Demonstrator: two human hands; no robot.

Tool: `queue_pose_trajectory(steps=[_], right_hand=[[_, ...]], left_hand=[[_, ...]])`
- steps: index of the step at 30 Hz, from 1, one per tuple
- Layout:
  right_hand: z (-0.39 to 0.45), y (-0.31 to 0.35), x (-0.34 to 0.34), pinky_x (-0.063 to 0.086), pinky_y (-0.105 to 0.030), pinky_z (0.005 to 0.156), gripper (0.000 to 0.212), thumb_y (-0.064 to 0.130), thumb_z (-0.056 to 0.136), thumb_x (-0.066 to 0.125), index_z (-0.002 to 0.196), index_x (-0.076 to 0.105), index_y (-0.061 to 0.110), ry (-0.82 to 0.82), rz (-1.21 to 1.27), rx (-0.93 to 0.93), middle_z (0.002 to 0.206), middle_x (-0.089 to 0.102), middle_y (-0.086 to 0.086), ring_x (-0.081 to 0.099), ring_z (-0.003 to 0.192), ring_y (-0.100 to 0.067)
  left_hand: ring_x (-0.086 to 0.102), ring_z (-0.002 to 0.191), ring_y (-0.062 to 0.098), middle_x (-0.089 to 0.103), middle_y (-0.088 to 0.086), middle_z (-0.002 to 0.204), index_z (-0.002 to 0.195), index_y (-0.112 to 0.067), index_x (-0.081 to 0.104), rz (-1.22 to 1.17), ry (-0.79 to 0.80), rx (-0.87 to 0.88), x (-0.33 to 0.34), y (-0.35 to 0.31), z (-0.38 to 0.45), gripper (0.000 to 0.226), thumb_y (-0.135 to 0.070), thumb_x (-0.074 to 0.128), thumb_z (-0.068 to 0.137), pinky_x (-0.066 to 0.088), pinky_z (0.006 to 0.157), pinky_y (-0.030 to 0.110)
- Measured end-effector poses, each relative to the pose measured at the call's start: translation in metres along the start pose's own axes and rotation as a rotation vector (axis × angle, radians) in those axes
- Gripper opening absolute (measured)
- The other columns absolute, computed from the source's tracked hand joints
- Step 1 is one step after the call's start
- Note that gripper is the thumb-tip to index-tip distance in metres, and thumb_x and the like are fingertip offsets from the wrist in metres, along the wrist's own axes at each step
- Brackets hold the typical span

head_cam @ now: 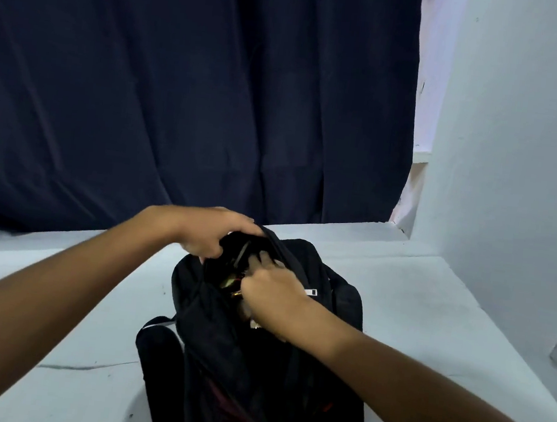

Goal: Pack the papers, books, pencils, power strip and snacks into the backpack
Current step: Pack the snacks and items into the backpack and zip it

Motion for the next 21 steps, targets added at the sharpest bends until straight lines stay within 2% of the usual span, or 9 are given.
queue_pose_trajectory(steps=[2, 4, 8, 10, 12, 14, 16, 18, 21], right_hand=[[-0.007, -0.001, -0.019, 0.044, -0.04, 0.078, 0.028, 0.007, 0.087, 0.05, 0.113, 0.06, 0.001, -0.103, 0.038, -0.072, 0.119, 0.056, -0.02, 0.051, 0.115, -0.037], [-0.015, -0.004, -0.026, 0.042, -0.036, 0.067, 0.026, 0.007, 0.085, 0.051, 0.11, 0.06, 0.009, -0.157, 0.045, -0.133, 0.109, 0.061, -0.01, 0.061, 0.099, -0.031], [-0.039, 0.001, -0.007, 0.05, -0.038, 0.076, 0.028, 0.015, 0.082, 0.054, 0.107, 0.065, 0.017, -0.102, 0.147, -0.218, 0.109, 0.065, -0.001, 0.063, 0.097, -0.024], [-0.052, 0.003, -0.001, 0.051, -0.033, 0.082, 0.03, 0.009, 0.079, 0.052, 0.102, 0.071, 0.013, -0.088, 0.389, -0.262, 0.102, 0.069, -0.003, 0.063, 0.093, -0.02], [-0.067, -0.012, -0.013, 0.049, -0.018, 0.081, 0.029, 0.001, 0.078, 0.051, 0.095, 0.073, 0.005, -0.302, 0.646, -0.206, 0.093, 0.072, -0.004, 0.063, 0.083, -0.005], [-0.086, -0.036, -0.017, 0.044, -0.007, 0.073, 0.024, -0.005, 0.077, 0.053, 0.089, 0.073, 0.002, -0.559, 0.803, -0.036, 0.087, 0.069, -0.002, 0.059, 0.077, 0.007], [-0.104, -0.048, -0.01, 0.045, -0.013, 0.077, 0.022, -0.002, 0.076, 0.058, 0.093, 0.07, 0.005, -0.698, 0.765, 0.112, 0.096, 0.065, -0.003, 0.06, 0.089, 0.0], [-0.111, -0.045, 0.01, 0.043, -0.028, 0.094, 0.042, 0.016, 0.074, 0.067, 0.115, 0.062, 0.014, -0.591, 0.68, 0.189, 0.119, 0.055, -0.002, 0.051, 0.113, -0.015], [-0.108, -0.032, 0.052, 0.026, -0.044, 0.11, 0.09, 0.05, 0.07, 0.073, 0.146, 0.031, 0.029, -0.166, 0.476, 0.264, 0.147, 0.03, 0.001, 0.023, 0.138, -0.02]], left_hand=[[0.037, 0.136, 0.012, 0.041, -0.008, 0.148, 0.142, -0.033, 0.042, -0.002, -0.046, 0.025, 0.005, -0.005, -0.009, 0.081, 0.011, 0.047, 0.075, 0.038, 0.108, 0.036], [0.042, 0.13, 0.009, 0.049, -0.008, 0.14, 0.137, -0.031, 0.049, -0.055, -0.089, 0.081, 0.012, -0.012, -0.018, 0.078, 0.013, 0.047, 0.072, 0.037, 0.107, 0.034], [0.033, 0.138, 0.009, 0.039, -0.009, 0.149, 0.137, -0.037, 0.048, -0.085, -0.16, 0.089, 0.04, -0.011, -0.032, 0.081, 0.011, 0.043, 0.072, 0.031, 0.113, 0.032], [0.022, 0.145, 0.008, 0.022, -0.01, 0.158, 0.138, -0.043, 0.043, -0.081, -0.187, 0.05, 0.058, -0.011, -0.041, 0.083, 0.01, 0.043, 0.074, 0.027, 0.116, 0.033], [0.016, 0.146, 0.009, 0.01, -0.01, 0.161, 0.142, -0.04, 0.04, -0.074, -0.22, 0.046, 0.074, -0.017, -0.05, 0.083, 0.01, 0.046, 0.076, 0.025, 0.117, 0.031], [0.014, 0.147, 0.012, 0.006, -0.008, 0.162, 0.144, -0.039, 0.039, -0.055, -0.255, 0.079, 0.087, -0.028, -0.06, 0.081, 0.007, 0.049, 0.077, 0.025, 0.117, 0.032], [0.014, 0.146, 0.014, 0.007, -0.006, 0.162, 0.144, -0.037, 0.039, -0.055, -0.279, 0.098, 0.099, -0.034, -0.068, 0.078, 0.006, 0.05, 0.079, 0.027, 0.116, 0.032], [0.014, 0.146, 0.014, 0.009, -0.006, 0.162, 0.144, -0.035, 0.04, -0.059, -0.303, 0.107, 0.108, -0.036, -0.072, 0.075, 0.005, 0.05, 0.081, 0.03, 0.114, 0.033], [0.016, 0.145, 0.014, 0.015, -0.006, 0.161, 0.143, -0.031, 0.042, -0.07, -0.349, 0.132, 0.117, -0.035, -0.075, 0.072, 0.005, 0.05, 0.081, 0.033, 0.113, 0.034]])
Point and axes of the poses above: each hand's wrist, its own z-axis towards the middle knuckle, its own x-axis out of the palm, y = z × x, the point moved 7 cm from there along z, towards the middle knuckle
